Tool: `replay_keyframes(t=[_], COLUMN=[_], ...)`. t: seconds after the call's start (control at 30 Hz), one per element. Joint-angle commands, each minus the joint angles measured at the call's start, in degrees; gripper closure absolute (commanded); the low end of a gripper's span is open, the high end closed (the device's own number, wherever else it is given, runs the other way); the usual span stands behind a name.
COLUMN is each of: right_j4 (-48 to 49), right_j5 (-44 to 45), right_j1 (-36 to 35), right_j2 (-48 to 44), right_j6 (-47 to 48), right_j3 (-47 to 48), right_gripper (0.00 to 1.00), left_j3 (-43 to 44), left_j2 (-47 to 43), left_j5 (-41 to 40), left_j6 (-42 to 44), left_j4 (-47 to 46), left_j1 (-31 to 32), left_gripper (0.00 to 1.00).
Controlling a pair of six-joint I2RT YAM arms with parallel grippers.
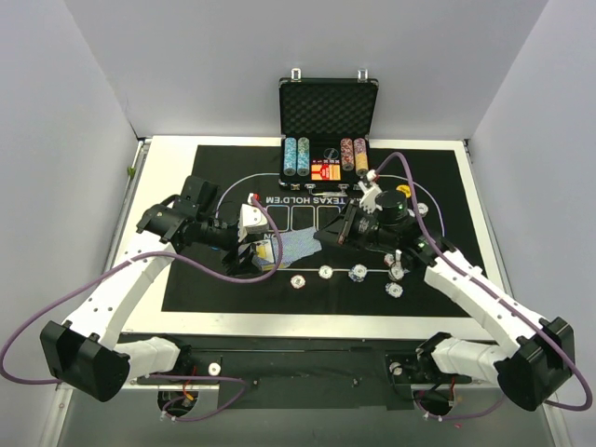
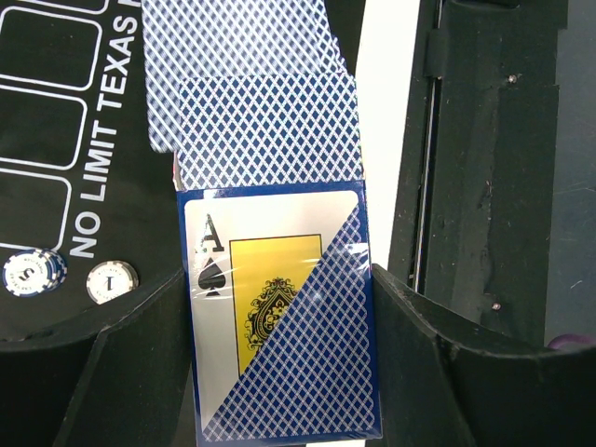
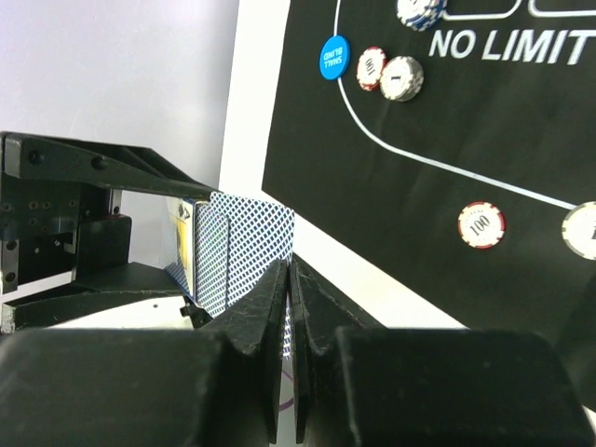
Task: Distribute texas hold em gaming equipment
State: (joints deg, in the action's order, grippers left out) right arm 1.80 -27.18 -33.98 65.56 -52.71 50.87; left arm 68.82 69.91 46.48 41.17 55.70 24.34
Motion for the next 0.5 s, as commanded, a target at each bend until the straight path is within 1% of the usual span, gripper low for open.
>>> replay_keyframes(t=[0.0,0.07,0.2,0.3,0.4,0.47], right_j4=[-1.6,-3.5,-3.6,-3.3,-2.3,0.0], right_j5=[-1.6,-2.4,-5.0,-5.9,-6.8,-6.9], right_j1=[3.6,5.9,10.7,12.2,12.2,12.3], right_j2=[-3.2,-4.2,-4.5,-3.3,-1.8,-1.1], right_j6=[1.3,1.9,1.5,1.2,0.4,0.0], right_j3=[-0.2,0.1,0.9,1.6,2.0,2.1], right_gripper=[1.00,1.00,1.00,1.00,1.00,1.00], left_j3=[0.4,0.3,-0.3,-0.5,-0.6,-0.7], left_j2=[-2.0,-1.9,-2.0,-2.3,-2.6,-2.7], left_j5=[3.0,3.1,3.1,3.0,2.8,2.8], left_j6=[0.1,0.1,0.2,0.2,0.2,0.5], left_j4=[-3.0,-3.0,-2.9,-2.8,-2.6,-2.4], left_j1=[0.2,0.2,0.2,0.1,0.1,0.0], left_gripper=[0.95,0.95,0.95,0.95,0.96,0.95])
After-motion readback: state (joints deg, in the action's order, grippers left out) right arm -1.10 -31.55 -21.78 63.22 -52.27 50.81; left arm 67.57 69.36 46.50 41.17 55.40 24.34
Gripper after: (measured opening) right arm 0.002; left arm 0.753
